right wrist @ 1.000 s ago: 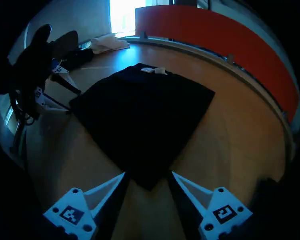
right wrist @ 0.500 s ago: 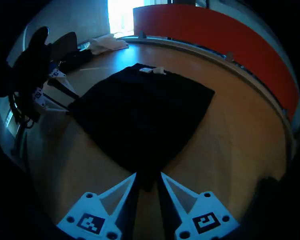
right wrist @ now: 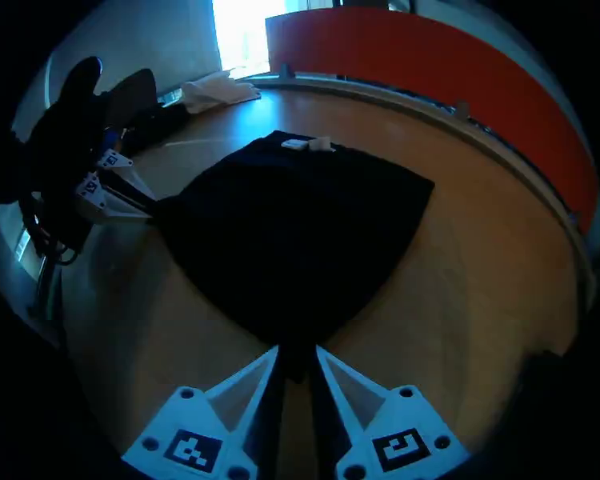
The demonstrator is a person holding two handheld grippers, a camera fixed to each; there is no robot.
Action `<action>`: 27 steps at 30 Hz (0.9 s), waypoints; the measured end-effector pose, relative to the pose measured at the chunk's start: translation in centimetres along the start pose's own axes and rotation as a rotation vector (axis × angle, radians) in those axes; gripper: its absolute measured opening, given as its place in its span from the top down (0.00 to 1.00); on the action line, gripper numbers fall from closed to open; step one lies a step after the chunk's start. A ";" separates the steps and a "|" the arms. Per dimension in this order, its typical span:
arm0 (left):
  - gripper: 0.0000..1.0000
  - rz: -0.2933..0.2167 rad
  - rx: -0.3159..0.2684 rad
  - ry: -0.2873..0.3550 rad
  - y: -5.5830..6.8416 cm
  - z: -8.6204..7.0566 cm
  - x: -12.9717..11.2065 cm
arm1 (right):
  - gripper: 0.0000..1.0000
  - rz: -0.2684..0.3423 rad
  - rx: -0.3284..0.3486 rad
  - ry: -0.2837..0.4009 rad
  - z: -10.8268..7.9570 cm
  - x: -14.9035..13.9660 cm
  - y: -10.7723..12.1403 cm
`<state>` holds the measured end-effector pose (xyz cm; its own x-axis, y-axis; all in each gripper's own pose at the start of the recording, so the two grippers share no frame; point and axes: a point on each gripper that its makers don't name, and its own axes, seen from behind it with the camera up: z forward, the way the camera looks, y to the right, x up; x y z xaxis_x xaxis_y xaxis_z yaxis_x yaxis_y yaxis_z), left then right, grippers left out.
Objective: Fold towel
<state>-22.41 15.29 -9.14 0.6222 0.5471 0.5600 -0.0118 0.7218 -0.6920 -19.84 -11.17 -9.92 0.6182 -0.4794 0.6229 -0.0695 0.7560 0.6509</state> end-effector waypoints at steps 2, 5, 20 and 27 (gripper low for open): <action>0.81 0.004 0.000 0.001 0.1 0.0 0.0 | 0.85 -0.001 -0.001 0.001 0.0 0.1 0.0; 0.83 0.013 -0.004 -0.001 0.3 0.1 0.1 | 0.87 0.000 0.000 0.007 -0.1 0.3 -0.1; 0.85 -0.008 0.015 0.019 0.0 -1.6 2.3 | 0.90 0.016 -0.004 0.067 -2.2 2.6 -0.2; 0.85 -0.031 0.035 0.030 -0.1 -3.9 3.9 | 0.90 0.000 -0.009 0.099 -4.2 4.9 -0.7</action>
<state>-16.95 15.70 -8.61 0.6462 0.5118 0.5662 -0.0198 0.7528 -0.6579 -13.45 -12.18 -9.16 0.6927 -0.4335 0.5764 -0.0627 0.7600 0.6469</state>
